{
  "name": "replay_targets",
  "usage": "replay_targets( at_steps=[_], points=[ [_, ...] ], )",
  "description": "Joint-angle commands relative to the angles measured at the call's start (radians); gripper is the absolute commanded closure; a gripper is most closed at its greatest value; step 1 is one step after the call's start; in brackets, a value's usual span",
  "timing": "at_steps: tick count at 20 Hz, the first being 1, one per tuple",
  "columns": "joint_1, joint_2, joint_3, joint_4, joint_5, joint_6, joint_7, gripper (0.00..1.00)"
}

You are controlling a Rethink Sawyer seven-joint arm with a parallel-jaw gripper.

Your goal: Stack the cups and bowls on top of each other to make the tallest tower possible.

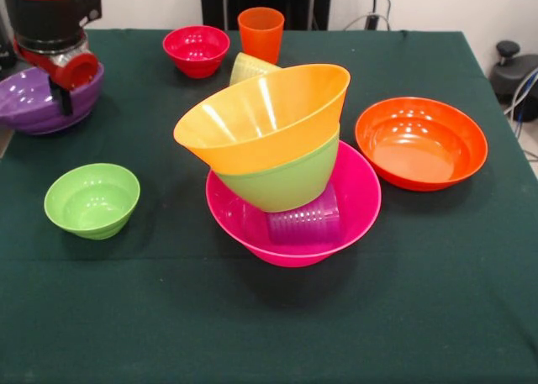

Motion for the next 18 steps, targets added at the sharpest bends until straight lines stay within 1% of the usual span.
replay_targets(
  at_steps=[1, 4, 7, 8, 18],
  points=[
    [-0.005, -0.03, 0.094, 0.061, -0.001, 0.109, -0.096, 1.0],
    [-0.006, -0.028, 0.093, 0.069, -0.009, 0.096, -0.085, 1.0],
    [-0.007, -0.021, 0.096, 0.061, -0.02, 0.111, -0.103, 1.0],
    [-0.006, -0.021, 0.094, 0.062, -0.025, 0.1, -0.099, 0.0],
    [-0.005, -0.021, 0.095, 0.065, -0.025, 0.094, -0.093, 0.0]
  ],
)
